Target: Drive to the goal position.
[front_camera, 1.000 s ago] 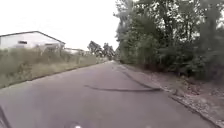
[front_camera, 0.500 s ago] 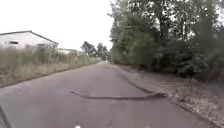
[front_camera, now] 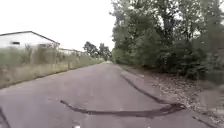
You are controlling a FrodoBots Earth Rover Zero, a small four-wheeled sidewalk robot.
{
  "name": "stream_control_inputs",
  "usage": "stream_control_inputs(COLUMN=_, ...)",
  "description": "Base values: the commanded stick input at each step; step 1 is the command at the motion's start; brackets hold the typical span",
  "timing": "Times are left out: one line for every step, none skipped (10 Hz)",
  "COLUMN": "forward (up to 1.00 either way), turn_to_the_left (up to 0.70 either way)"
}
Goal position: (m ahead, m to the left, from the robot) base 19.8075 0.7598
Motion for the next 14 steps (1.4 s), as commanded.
stream_control_inputs(forward=1.00, turn_to_the_left=-0.02)
stream_control_inputs(forward=1.00, turn_to_the_left=-0.02)
stream_control_inputs(forward=1.00, turn_to_the_left=-0.02)
stream_control_inputs(forward=1.00, turn_to_the_left=-0.02)
stream_control_inputs(forward=1.00, turn_to_the_left=-0.02)
stream_control_inputs(forward=1.00, turn_to_the_left=-0.02)
stream_control_inputs(forward=1.00, turn_to_the_left=-0.08)
stream_control_inputs(forward=1.00, turn_to_the_left=-0.11)
stream_control_inputs(forward=1.00, turn_to_the_left=-0.11)
stream_control_inputs(forward=1.00, turn_to_the_left=-0.11)
stream_control_inputs(forward=1.00, turn_to_the_left=-0.11)
stream_control_inputs(forward=1.00, turn_to_the_left=-0.11)
stream_control_inputs(forward=1.00, turn_to_the_left=-0.11)
stream_control_inputs(forward=1.00, turn_to_the_left=-0.11)
